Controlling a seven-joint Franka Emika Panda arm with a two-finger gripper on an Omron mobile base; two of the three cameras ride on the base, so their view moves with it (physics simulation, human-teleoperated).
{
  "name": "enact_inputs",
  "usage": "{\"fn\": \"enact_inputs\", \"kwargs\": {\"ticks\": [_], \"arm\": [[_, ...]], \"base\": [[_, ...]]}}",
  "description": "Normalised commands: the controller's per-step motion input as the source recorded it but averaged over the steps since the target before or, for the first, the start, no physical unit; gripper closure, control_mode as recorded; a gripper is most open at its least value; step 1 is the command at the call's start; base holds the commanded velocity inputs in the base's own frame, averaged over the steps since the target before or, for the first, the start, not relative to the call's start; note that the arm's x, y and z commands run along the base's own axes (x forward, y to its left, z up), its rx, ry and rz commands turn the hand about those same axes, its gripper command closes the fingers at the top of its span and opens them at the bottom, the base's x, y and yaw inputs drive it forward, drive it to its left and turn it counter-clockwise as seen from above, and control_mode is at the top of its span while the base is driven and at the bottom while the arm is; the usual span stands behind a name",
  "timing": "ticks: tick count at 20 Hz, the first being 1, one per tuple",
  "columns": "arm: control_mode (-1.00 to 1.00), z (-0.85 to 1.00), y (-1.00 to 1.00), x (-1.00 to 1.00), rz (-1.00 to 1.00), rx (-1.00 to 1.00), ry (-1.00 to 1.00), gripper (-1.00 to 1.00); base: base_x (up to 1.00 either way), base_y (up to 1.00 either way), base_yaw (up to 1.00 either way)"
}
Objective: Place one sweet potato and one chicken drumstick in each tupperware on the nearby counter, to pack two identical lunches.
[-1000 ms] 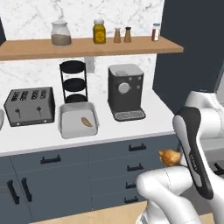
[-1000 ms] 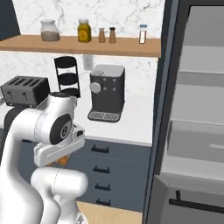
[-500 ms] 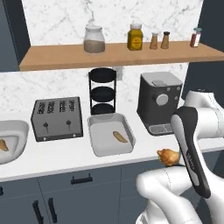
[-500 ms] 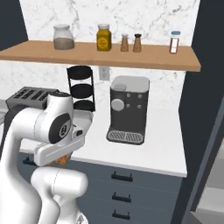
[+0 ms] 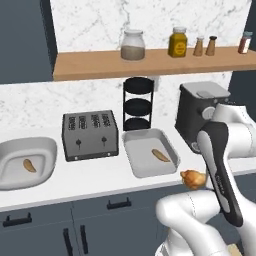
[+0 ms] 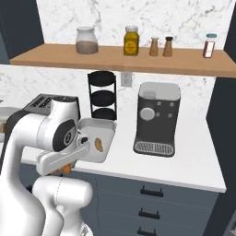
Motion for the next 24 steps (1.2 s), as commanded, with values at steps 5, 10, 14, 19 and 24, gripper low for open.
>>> {"fn": "enact_inputs", "kwargs": {"ticks": [5,10,14,19,24], "arm": [[1.00,0.00,0.00,0.00,0.00,0.00,0.00,1.00],[-1.00,0.00,0.00,0.12,0.00,0.00,0.00,1.00],[-1.00,0.00,0.07,0.75,-0.02,0.00,0.00,1.00],[-1.00,-0.14,0.26,0.98,-0.07,0.00,0.00,1.00],[-1.00,-0.32,0.13,1.00,-0.13,0.00,0.00,1.00]], "base": [[0.59,0.37,-0.01],[0.37,0.05,-0.02],[0.00,0.00,0.00],[0.00,0.00,0.00],[0.00,0.00,0.00]]}}
